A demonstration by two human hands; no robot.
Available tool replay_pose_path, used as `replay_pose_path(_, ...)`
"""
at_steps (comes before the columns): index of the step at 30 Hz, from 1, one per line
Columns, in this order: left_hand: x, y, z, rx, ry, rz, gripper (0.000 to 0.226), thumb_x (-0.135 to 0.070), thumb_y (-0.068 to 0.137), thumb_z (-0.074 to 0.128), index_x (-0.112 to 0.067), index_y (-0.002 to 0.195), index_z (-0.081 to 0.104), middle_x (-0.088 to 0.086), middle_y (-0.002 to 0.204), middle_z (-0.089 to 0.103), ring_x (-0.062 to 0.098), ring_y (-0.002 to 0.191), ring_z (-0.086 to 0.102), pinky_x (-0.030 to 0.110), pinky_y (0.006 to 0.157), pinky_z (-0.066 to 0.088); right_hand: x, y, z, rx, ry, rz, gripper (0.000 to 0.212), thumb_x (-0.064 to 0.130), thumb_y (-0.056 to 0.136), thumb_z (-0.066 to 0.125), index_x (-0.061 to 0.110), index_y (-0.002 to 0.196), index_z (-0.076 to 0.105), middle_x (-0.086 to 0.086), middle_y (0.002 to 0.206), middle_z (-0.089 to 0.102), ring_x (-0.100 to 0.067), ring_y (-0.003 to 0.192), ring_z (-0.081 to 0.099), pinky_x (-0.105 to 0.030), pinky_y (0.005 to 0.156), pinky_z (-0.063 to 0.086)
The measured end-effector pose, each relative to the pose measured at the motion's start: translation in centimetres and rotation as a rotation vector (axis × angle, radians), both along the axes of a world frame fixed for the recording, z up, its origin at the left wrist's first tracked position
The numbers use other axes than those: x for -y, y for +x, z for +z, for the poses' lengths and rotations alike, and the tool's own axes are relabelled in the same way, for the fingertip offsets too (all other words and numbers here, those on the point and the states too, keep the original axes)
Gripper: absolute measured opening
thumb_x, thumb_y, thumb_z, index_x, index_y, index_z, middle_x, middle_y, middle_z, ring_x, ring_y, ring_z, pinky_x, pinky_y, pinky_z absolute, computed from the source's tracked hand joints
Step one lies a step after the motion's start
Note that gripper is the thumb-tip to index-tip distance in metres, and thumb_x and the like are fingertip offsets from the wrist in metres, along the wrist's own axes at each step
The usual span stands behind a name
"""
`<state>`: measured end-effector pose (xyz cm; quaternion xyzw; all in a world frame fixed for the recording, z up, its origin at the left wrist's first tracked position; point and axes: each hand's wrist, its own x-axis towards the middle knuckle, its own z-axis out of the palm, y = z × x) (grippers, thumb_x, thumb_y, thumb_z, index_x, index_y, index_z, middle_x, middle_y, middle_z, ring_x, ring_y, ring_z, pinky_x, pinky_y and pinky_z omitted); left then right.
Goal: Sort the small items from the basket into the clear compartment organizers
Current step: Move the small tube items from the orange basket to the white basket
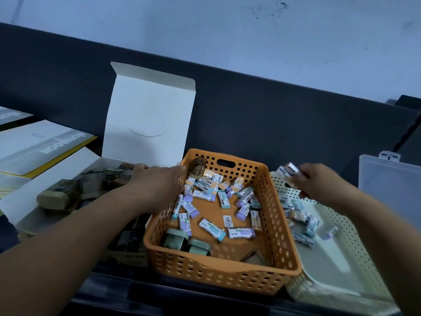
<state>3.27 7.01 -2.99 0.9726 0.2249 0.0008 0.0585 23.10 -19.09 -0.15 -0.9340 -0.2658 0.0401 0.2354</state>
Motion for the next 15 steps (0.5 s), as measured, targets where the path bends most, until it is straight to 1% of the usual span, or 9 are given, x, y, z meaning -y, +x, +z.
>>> replay_pose_path(2, 0.0, 0.0, 0.1, 0.002, 0.003, -0.001, 0.045, -0.036, 0.101, 0.028, -0.033, 0.146, 0.024, -0.001, 0.140, 0.051, 0.023, 0.129, 0.044, 0.044, 0.110, 0.019, 0.8, 0.5, -0.8, 0.022, -0.121, -0.071, 0.022, 0.029, 0.094, 0.056, 0.008, 0.091, 0.062, -0.010, 0.085, 0.065, -0.024, 0.073, 0.061, -0.033, 0.063, 0.043)
replay_pose_path(4, 0.1, 0.0, 0.1, 0.007, 0.003, -0.004, 0.045, -0.036, 0.101, 0.028, -0.032, 0.146, 0.024, -0.001, 0.140, 0.051, 0.022, 0.128, 0.045, 0.043, 0.110, 0.018, 0.5, 0.0, -1.0, 0.087, -0.217, -0.109, 0.028, 0.033, 0.093, 0.058, 0.015, 0.113, 0.061, -0.007, 0.108, 0.065, -0.024, 0.092, 0.061, -0.033, 0.074, 0.047)
replay_pose_path(5, 0.1, 0.0, 0.1, 0.009, 0.002, -0.005, 0.045, -0.036, 0.101, 0.027, -0.032, 0.146, 0.024, 0.000, 0.140, 0.051, 0.022, 0.128, 0.045, 0.042, 0.110, 0.017, -0.1, -0.5, -0.9, 0.144, -0.223, -0.099, 0.034, 0.032, 0.092, 0.059, 0.017, 0.123, 0.058, -0.006, 0.119, 0.062, -0.024, 0.101, 0.059, -0.034, 0.080, 0.048)
replay_pose_path(6, 0.1, -0.1, 0.0, 0.012, 0.001, -0.006, 0.046, -0.035, 0.102, 0.027, -0.031, 0.147, 0.023, 0.000, 0.140, 0.051, 0.022, 0.129, 0.045, 0.041, 0.110, 0.016, -0.9, -1.1, -0.8, 0.208, -0.198, -0.062, 0.038, 0.032, 0.092, 0.060, 0.018, 0.127, 0.056, -0.005, 0.125, 0.059, -0.024, 0.109, 0.056, -0.035, 0.086, 0.047)
replay_pose_path(8, 0.1, -0.1, 0.0, 0.020, -0.006, -0.009, 0.047, -0.035, 0.102, 0.027, -0.031, 0.148, 0.022, 0.001, 0.141, 0.050, 0.022, 0.130, 0.043, 0.039, 0.111, 0.015, -3.2, -3.3, -0.2, 0.287, -0.123, 0.082, 0.037, 0.031, 0.091, 0.063, 0.022, 0.126, 0.057, -0.001, 0.125, 0.057, -0.021, 0.113, 0.054, -0.035, 0.092, 0.045)
replay_pose_path(10, 0.0, -0.1, -0.1, 0.031, -0.014, -0.010, 0.048, -0.034, 0.101, 0.028, -0.031, 0.149, 0.021, 0.001, 0.141, 0.050, 0.022, 0.130, 0.043, 0.038, 0.110, 0.014, -5.6, -5.4, 0.1, 0.196, -0.120, 0.265, 0.035, 0.030, 0.089, 0.066, 0.025, 0.123, 0.057, 0.005, 0.120, 0.057, -0.012, 0.102, 0.059, -0.029, 0.089, 0.048)
replay_pose_path(12, -0.1, -0.2, -0.1, 0.028, -0.018, -0.009, 0.048, -0.035, 0.102, 0.028, -0.032, 0.149, 0.021, 0.001, 0.143, 0.049, 0.022, 0.131, 0.042, 0.038, 0.109, 0.015, -7.6, -7.2, -0.3, -0.026, -0.172, 0.408, 0.033, 0.029, 0.087, 0.069, 0.030, 0.118, 0.058, 0.011, 0.112, 0.059, -0.006, 0.090, 0.062, -0.027, 0.083, 0.053)
replay_pose_path(13, -0.2, -0.2, -0.2, 0.026, -0.019, -0.010, 0.048, -0.035, 0.102, 0.027, -0.032, 0.149, 0.020, 0.000, 0.143, 0.048, 0.021, 0.131, 0.042, 0.038, 0.109, 0.015, -8.4, -7.9, -0.7, -0.109, -0.223, 0.458, 0.033, 0.030, 0.086, 0.069, 0.031, 0.118, 0.058, 0.013, 0.107, 0.059, -0.008, 0.088, 0.063, -0.027, 0.080, 0.054)
replay_pose_path(15, -0.5, -0.2, -0.4, 0.027, -0.021, -0.019, 0.047, -0.035, 0.102, 0.027, -0.032, 0.148, 0.021, 0.000, 0.143, 0.049, 0.021, 0.130, 0.043, 0.039, 0.108, 0.016, -9.5, -9.0, -1.7, -0.171, -0.393, 0.521, 0.038, 0.039, 0.085, 0.069, 0.029, 0.120, 0.056, 0.011, 0.103, 0.060, -0.014, 0.092, 0.063, -0.033, 0.083, 0.055)
